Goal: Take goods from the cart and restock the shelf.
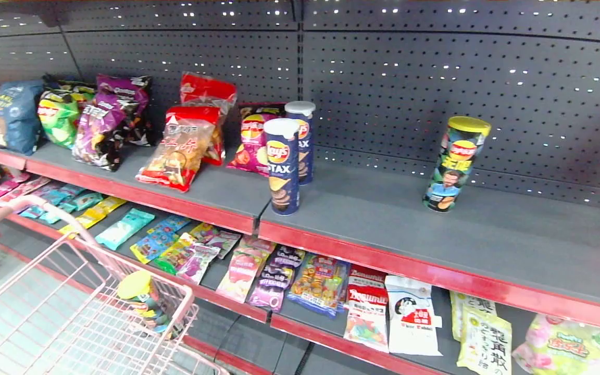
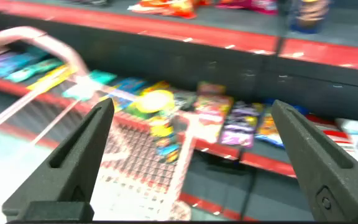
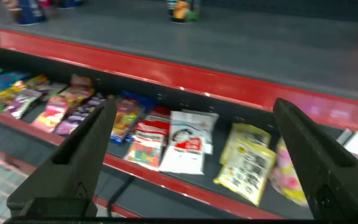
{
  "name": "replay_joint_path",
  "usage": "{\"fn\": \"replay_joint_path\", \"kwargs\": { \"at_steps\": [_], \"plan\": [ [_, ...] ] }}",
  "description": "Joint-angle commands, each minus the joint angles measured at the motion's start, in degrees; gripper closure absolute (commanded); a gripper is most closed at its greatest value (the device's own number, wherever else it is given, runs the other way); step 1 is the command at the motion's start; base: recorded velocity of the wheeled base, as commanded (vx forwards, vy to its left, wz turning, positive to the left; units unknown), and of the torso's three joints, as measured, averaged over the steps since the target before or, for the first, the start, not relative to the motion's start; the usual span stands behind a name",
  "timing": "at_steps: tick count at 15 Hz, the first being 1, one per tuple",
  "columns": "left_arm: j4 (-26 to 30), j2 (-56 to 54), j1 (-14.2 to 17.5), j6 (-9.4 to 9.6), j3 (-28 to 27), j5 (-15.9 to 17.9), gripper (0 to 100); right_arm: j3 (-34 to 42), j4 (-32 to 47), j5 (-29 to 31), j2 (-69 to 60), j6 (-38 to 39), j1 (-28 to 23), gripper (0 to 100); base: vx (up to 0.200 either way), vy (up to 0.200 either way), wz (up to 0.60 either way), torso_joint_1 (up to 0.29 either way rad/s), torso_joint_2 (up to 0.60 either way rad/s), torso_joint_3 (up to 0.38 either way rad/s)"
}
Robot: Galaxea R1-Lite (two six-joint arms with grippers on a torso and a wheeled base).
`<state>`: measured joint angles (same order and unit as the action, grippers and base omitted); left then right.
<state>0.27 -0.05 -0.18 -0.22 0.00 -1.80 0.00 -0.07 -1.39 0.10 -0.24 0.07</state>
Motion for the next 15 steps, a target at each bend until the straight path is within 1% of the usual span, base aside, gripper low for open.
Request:
{"fn": "replay_joint_path", "kwargs": {
  "at_steps": [1,5,9,15],
  "plan": [
    [0.0,0.0,0.0,-0.04,0.0,0.0,0,0.0,0.0,0.0,0.0,0.0,0.0,0,0.000,0.000,0.60,0.002,0.01,-0.012],
    [-0.1,0.0,0.0,-0.04,0.0,0.0,0,0.0,0.0,0.0,0.0,0.1,0.0,0,0.000,0.000,0.60,0.002,0.00,0.000],
    [0.0,0.0,0.0,-0.04,0.0,-0.1,0,0.0,0.0,0.4,0.0,0.1,0.0,0,0.000,0.000,0.00,0.000,0.00,0.000],
    [0.0,0.0,0.0,-0.04,0.0,-0.1,0,0.0,0.0,0.5,0.0,0.1,0.0,0,0.000,0.000,0.00,-0.139,0.33,0.188]
  ]
}}
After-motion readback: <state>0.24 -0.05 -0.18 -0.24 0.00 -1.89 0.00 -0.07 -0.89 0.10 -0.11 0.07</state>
